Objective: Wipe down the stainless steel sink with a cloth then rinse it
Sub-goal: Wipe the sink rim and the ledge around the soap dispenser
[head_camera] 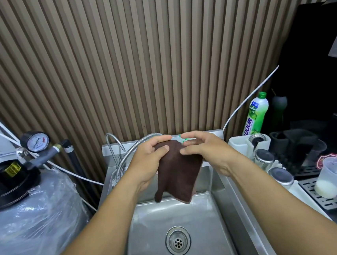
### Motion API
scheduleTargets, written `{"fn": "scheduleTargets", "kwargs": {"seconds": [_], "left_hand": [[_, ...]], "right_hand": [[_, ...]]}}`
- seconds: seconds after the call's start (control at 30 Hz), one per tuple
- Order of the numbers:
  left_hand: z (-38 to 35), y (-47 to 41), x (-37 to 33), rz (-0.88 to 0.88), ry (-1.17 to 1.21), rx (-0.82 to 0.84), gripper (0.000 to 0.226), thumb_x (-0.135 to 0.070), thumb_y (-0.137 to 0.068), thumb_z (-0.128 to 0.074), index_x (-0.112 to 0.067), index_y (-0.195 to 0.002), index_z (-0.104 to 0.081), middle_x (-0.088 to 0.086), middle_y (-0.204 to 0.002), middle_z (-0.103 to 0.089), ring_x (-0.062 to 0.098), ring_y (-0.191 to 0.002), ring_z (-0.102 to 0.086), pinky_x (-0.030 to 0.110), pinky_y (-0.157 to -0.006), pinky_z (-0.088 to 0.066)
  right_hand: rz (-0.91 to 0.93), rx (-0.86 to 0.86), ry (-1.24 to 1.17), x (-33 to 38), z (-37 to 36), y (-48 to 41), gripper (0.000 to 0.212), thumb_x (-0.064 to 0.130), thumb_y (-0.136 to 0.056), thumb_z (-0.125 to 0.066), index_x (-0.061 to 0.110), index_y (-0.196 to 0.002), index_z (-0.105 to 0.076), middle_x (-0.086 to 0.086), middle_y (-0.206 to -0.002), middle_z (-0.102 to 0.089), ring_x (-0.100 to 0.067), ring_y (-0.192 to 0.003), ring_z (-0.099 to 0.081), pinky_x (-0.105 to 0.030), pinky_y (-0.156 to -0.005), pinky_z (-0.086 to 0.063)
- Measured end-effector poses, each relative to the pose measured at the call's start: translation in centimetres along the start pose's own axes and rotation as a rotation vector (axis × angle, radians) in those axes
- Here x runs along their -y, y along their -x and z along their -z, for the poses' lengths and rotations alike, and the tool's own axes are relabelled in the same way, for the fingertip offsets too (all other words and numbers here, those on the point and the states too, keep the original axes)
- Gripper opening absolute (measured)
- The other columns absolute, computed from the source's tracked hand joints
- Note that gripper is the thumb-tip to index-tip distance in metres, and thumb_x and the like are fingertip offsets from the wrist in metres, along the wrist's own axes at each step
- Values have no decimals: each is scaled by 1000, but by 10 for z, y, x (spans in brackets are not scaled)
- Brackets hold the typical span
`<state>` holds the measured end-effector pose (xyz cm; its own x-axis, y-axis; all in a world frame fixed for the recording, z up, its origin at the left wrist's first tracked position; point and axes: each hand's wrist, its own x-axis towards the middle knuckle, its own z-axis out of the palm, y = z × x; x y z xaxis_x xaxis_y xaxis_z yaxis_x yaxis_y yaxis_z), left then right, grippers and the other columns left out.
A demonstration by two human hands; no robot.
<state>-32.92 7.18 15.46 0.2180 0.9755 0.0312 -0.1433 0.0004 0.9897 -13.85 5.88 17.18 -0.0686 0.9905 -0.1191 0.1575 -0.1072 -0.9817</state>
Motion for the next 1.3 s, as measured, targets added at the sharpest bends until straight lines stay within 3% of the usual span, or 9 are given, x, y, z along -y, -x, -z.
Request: {"fn": "scheduleTargets", "kwargs": {"seconds": [0.17, 0.3, 0.4, 0.57, 0.8, 0.93, 1.07, 1.17, 1.3], "left_hand": [[5, -1, -6, 64, 31, 8, 37, 5, -91, -64, -14, -123, -66, 12, -107, -73, 20, -91, -71, 41, -81, -59], [10, -4, -10, 66, -214, 34, 48, 9, -84, -72, -17, -123, -62, 15, -96, -75, 23, -85, -71, 44, -86, -58], [16, -9, -17, 85, -321, 5, 40, 4, -84, -75, -14, -115, -58, 14, -86, -77, 24, -77, -72, 40, -81, -59], [21, -16, -25, 53, -366, -55, 9, -6, -83, -79, -8, -90, -73, 7, -75, -74, 20, -74, -66, 31, -70, -59], [27, -16, -31, -128, -578, -21, 19, -28, -91, -74, -19, -74, -72, -12, -69, -69, 0, -66, -56, 16, -66, -46], [25, -16, -22, -135, -602, -24, 21, -28, -97, -66, -19, -78, -63, -17, -46, -50, 1, -46, -41, 17, -51, -34], [26, -15, -13, -104, -380, -19, 17, -24, -96, -68, -18, -80, -66, 4, -65, -63, 15, -63, -55, 32, -67, -44], [24, -13, -6, -71, -330, -13, 16, -27, -96, -67, -17, -83, -66, 11, -69, -61, 20, -65, -52, 34, -63, -40], [26, -13, 2, -45, -373, -25, 19, -28, -96, -68, -20, -79, -67, 12, -70, -60, 20, -66, -52, 36, -63, -42]], "right_hand": [[102, -48, 79, -5, 5, 0, 54, -15, -76, -71, 20, -118, -70, -4, -113, -68, -21, -99, -65, -37, -93, -54], [161, -116, 498, -2, 5, -4, 43, 1, -85, -72, 20, -124, -69, 3, -111, -69, -14, -104, -63, -21, -88, -47], [194, -157, 692, 2, 5, -8, 32, 16, -89, -73, 19, -121, -72, 2, -111, -72, -15, -106, -63, -24, -91, -46], [257, -168, 780, 13, 7, -9, 18, 33, -93, -67, 20, -85, -76, 3, -85, -73, -16, -87, -64, -32, -80, -51], [159, -61, 339, 3, 5, -14, 33, 44, -101, -52, 17, -81, -54, -2, -68, -58, -16, -61, -54, -33, -65, -45], [131, -82, 125, -19, -4, -19, 34, 48, -95, -57, 15, -92, -65, -1, -80, -64, -14, -76, -58, -38, -77, -47], [-14, -43, -315, -26, -15, -15, 45, 46, -86, -70, 6, -107, -71, -20, -104, -73, -26, -92, -62, -41, -83, -44], [-101, 95, -390, -33, -22, -10, 41, 23, -84, -79, 1, -117, -70, -23, -117, -71, -31, -100, -67, -47, -95, -49], [-152, 142, -378, -38, -28, -9, 32, 4, -85, -74, -3, -116, -69, -25, -114, -71, -31, -97, -70, -41, -90, -56]]}}
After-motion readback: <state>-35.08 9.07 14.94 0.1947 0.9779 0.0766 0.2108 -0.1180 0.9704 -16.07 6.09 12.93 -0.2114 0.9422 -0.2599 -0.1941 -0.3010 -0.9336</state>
